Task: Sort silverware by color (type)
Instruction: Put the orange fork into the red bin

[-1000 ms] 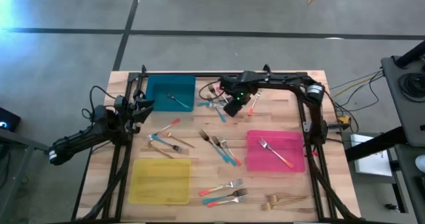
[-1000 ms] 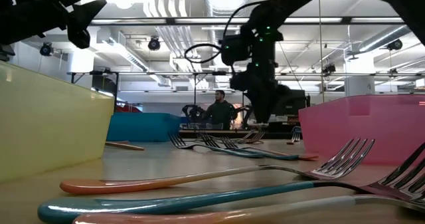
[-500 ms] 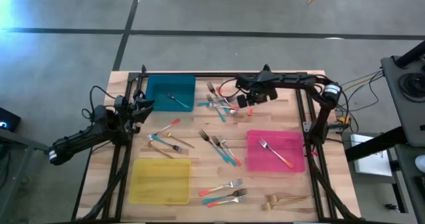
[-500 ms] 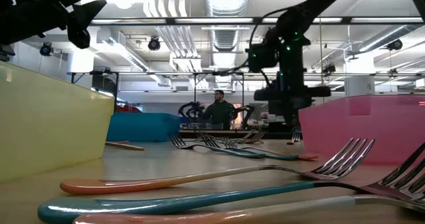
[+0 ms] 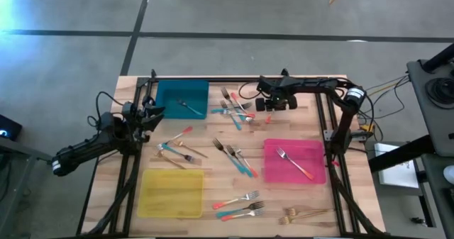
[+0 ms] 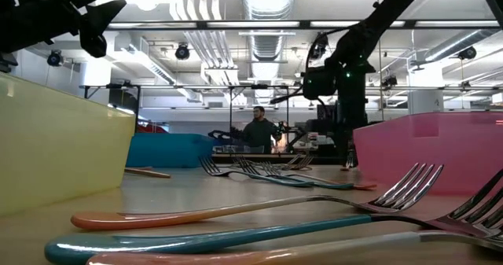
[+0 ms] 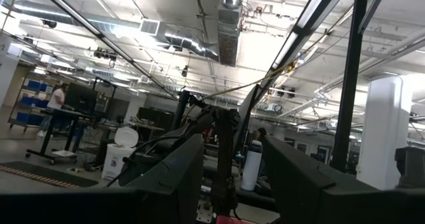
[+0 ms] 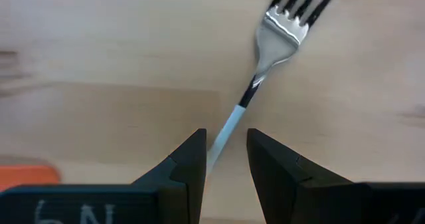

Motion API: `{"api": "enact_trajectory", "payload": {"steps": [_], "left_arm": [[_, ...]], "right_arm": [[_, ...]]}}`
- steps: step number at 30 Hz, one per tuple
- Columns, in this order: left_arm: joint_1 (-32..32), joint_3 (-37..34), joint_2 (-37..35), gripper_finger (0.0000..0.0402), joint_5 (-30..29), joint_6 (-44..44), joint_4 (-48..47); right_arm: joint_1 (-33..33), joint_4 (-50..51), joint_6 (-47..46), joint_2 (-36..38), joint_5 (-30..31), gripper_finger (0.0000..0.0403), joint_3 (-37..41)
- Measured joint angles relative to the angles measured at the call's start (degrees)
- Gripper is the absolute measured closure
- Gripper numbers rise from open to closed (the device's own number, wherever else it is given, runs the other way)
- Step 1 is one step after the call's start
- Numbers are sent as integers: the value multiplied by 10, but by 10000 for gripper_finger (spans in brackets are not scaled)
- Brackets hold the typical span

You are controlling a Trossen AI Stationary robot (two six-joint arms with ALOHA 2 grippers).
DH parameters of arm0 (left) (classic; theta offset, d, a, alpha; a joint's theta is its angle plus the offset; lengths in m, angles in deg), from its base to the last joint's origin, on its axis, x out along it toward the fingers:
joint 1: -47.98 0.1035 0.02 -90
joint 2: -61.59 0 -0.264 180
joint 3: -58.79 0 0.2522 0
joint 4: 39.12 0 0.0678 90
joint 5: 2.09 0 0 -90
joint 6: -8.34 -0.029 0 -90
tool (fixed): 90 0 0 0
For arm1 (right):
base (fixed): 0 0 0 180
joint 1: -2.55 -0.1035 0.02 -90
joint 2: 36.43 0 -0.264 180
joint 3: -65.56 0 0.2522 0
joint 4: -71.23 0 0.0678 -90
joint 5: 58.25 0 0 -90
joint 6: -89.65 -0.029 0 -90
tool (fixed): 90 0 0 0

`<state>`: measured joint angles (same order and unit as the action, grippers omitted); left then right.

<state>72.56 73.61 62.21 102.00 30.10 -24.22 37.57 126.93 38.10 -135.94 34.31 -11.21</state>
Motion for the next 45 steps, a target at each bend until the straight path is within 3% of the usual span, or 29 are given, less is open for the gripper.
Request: {"api": "enact_trajectory", "payload": {"steps": [4, 9, 17, 26, 34, 37, 41, 45], "left_arm": [[0, 0, 0, 260, 0, 0, 0], [0, 0, 0, 260, 0, 0, 0], [0, 0, 0, 260, 0, 0, 0], [0, 0, 0, 260, 0, 0, 0], [0, 0, 0, 260, 0, 0, 0], [0, 0, 0, 260, 0, 0, 0], [0, 0, 0, 260, 0, 0, 0], [0, 0, 0, 260, 0, 0, 0]], "right_arm": [[7, -35, -5, 3, -1, 303, 24], [7, -52, 60, 3, -1, 306, 38], [8, -69, 131, 2, 5, 384, 45], [8, -84, 173, 15, 10, 392, 22], [1, -79, 182, 120, 9, 393, 8], [-16, -81, 231, 174, -34, 393, 9], [-65, -62, 269, 234, -103, 393, 15], [-146, -18, 289, 287, -120, 394, 15]]}}
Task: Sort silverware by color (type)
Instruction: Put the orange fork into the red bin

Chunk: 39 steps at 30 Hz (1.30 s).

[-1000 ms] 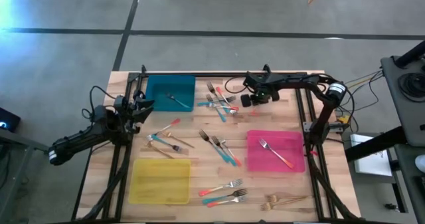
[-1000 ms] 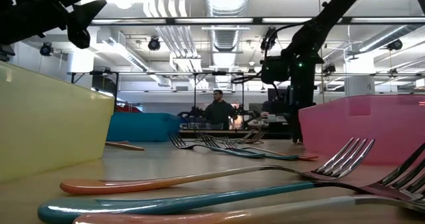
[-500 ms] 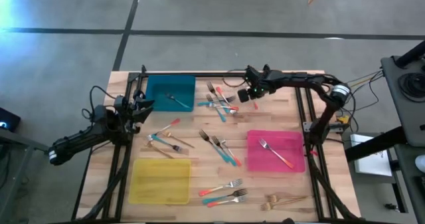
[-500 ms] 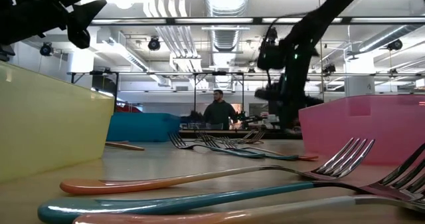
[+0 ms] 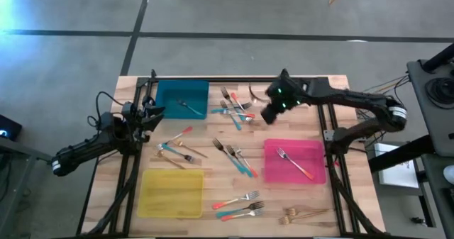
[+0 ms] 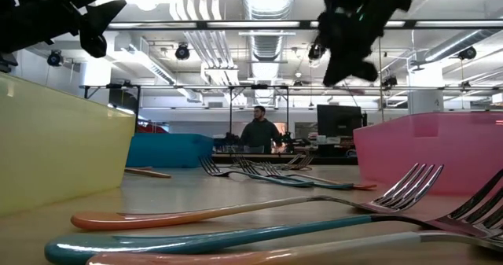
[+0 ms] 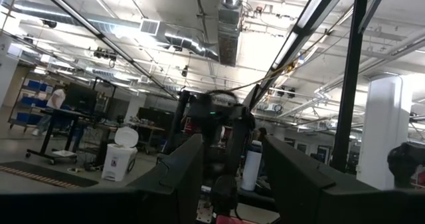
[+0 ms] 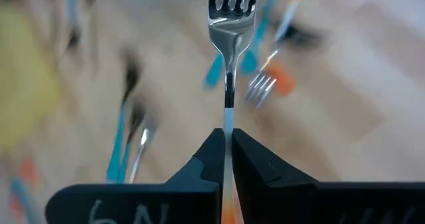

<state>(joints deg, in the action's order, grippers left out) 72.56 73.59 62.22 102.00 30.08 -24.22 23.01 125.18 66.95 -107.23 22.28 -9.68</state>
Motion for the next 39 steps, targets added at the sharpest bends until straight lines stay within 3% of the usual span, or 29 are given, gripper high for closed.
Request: {"api": "enact_trajectory", "payload": {"steps": [8, 15, 25, 32, 39], "left_arm": [[0, 0, 0, 260, 0, 0, 0], [0, 0, 0, 260, 0, 0, 0], [0, 0, 0, 260, 0, 0, 0], [0, 0, 0, 260, 0, 0, 0], [0, 0, 0, 260, 0, 0, 0]], "right_arm": [[-191, 122, -96, 25, 23, 394, 10], [-287, 189, -213, 20, 15, 394, 37], [-316, 238, -304, 20, 7, 386, 57], [-316, 239, -344, 20, 5, 342, 63], [-313, 224, -324, 20, 14, 293, 54]]}}
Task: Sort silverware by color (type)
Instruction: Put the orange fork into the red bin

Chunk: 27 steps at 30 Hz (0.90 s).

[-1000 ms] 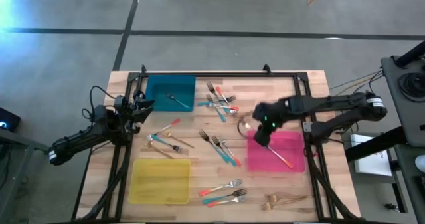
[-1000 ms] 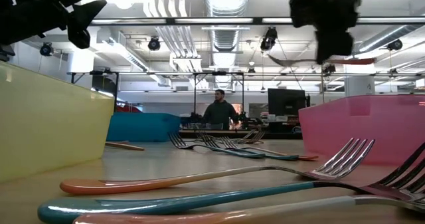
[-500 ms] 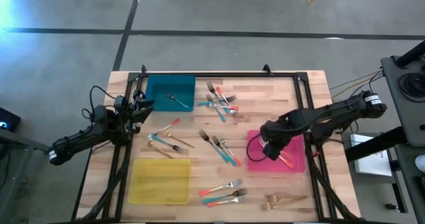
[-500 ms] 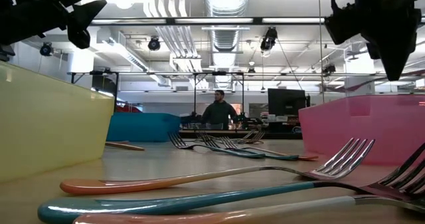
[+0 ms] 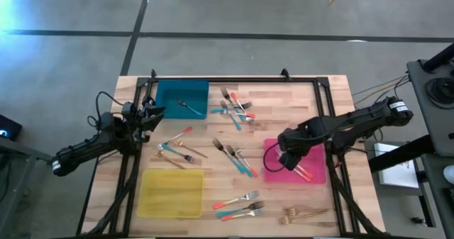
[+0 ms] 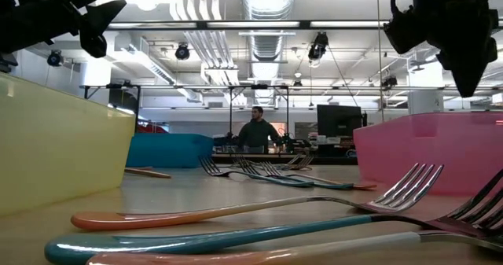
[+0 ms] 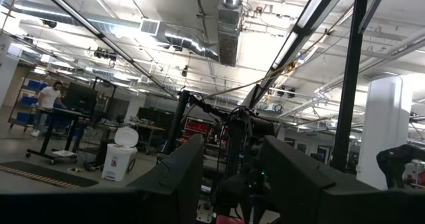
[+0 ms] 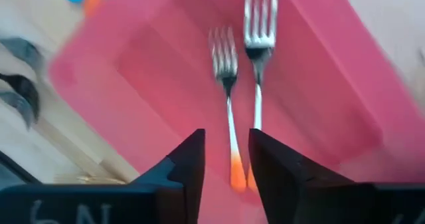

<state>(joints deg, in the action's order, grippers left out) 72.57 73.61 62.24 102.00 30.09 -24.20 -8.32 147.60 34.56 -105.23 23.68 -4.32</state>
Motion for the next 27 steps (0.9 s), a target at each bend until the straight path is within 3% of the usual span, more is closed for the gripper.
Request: {"api": "enact_trajectory", "payload": {"steps": [3, 8, 11, 17, 23, 27], "left_arm": [[0, 0, 0, 260, 0, 0, 0], [0, 0, 0, 260, 0, 0, 0], [0, 0, 0, 260, 0, 0, 0], [0, 0, 1, 260, 0, 0, 1], [0, 0, 3, 260, 0, 0, -2], [0, 0, 4, 260, 0, 0, -3]], "right_arm": [[7, -38, 51, 0, 44, 282, -8], [43, -144, 121, 0, 209, 279, -9], [85, -187, 125, -8, 261, 280, -9], [188, -257, 211, -55, 254, 275, -8], [269, -383, 401, -146, 90, 280, -27], [296, -355, 500, -216, 56, 286, -86]]}}
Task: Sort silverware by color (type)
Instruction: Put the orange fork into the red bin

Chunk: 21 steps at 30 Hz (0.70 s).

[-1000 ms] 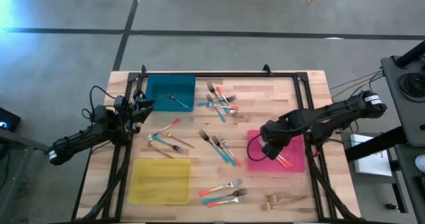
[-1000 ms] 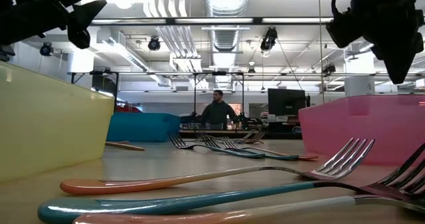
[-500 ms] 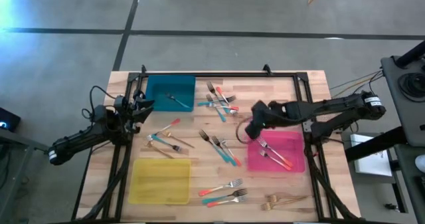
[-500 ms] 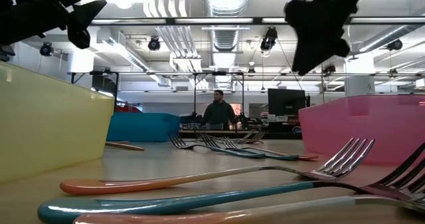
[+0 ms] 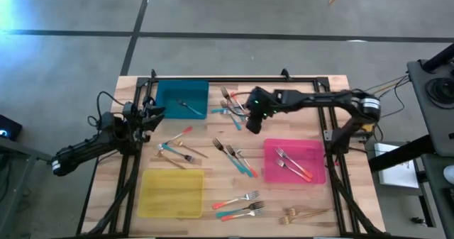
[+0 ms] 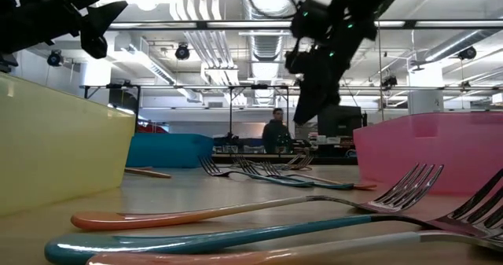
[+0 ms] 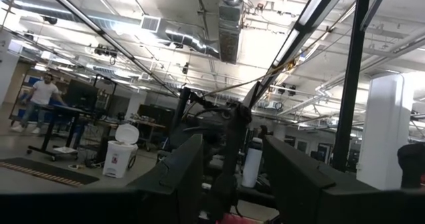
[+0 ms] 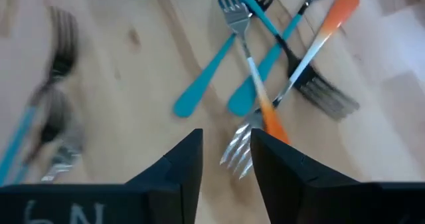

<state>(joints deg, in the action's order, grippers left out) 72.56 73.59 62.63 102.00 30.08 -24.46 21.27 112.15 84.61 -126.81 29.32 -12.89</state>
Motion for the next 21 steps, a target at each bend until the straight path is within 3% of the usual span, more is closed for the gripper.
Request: {"api": "enact_trajectory", "payload": {"steps": [10, 21], "left_arm": [[0, 0, 1, 260, 0, 0, -2], [0, 0, 2, 260, 0, 0, -2]], "right_arm": [[28, 78, 103, -146, -10, 293, -144], [60, 130, 127, -249, -12, 305, -224]]}}
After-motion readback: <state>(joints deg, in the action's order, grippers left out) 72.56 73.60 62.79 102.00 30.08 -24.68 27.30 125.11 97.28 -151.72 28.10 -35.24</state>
